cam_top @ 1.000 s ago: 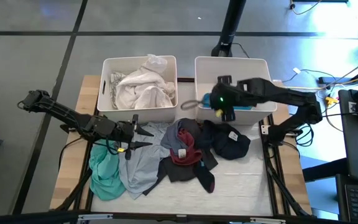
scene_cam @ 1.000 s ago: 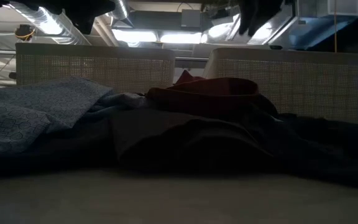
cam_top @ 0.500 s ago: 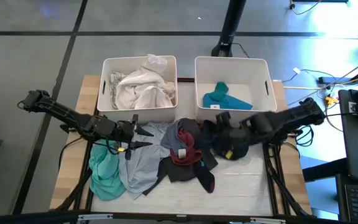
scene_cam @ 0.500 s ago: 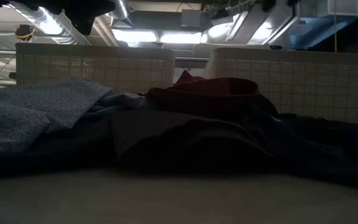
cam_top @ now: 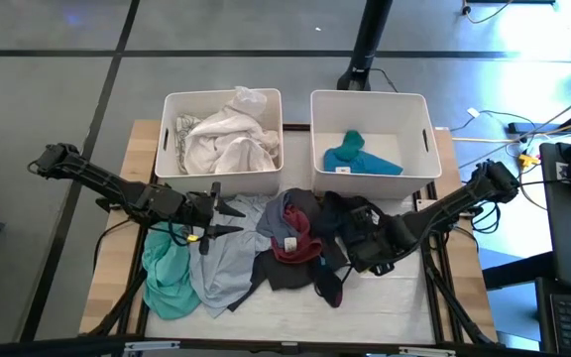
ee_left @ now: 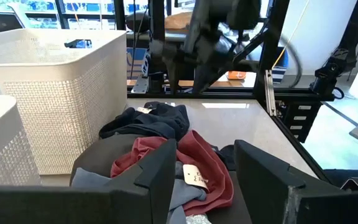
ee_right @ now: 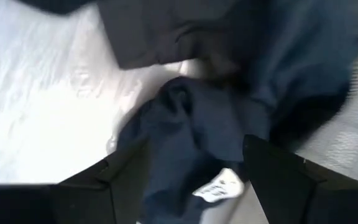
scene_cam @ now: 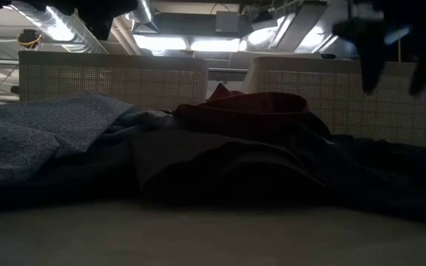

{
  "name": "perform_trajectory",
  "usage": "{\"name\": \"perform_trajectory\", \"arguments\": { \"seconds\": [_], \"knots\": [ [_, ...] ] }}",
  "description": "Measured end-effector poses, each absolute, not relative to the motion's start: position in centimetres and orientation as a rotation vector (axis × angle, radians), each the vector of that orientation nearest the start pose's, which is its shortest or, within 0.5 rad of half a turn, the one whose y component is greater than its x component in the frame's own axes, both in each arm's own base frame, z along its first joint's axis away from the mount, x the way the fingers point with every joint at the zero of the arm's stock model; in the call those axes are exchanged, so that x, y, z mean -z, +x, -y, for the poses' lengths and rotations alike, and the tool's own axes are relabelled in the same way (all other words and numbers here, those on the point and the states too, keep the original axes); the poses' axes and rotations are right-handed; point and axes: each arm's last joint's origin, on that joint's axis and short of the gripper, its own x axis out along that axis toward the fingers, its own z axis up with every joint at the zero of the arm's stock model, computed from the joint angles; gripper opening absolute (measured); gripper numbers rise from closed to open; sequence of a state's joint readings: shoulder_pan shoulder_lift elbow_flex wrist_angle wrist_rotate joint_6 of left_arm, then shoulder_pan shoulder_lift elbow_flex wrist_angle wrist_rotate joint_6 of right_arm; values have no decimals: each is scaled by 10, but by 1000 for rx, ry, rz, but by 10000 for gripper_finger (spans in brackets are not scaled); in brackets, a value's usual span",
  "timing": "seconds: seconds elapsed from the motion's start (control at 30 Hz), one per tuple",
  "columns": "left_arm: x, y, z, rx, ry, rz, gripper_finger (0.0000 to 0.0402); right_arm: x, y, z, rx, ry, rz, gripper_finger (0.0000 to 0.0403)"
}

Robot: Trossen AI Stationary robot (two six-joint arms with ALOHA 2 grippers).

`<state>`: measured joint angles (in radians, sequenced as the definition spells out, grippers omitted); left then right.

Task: Sort clothes
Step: Put the dark gray shirt into the right white bin

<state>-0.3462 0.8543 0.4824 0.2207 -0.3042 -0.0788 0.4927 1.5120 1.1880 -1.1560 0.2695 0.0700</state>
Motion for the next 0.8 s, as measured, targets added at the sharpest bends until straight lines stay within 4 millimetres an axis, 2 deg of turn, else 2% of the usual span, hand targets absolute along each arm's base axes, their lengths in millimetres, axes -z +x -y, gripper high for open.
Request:
{"name": "perform_trajectory", "arguments": {
  "seconds": [0.27,0.63,0.8],
  "knots": [
    [-255,183,57,36,-30,-145,153,-203,232,-114,-100,-496,-1336,255],
    [-255,183,57,37,-23,-145,153,-159,217,-95,32,-503,-1371,254],
    [-255,183,57,37,-23,-145,153,-141,212,-85,16,-444,-1376,224]
  ]
}}
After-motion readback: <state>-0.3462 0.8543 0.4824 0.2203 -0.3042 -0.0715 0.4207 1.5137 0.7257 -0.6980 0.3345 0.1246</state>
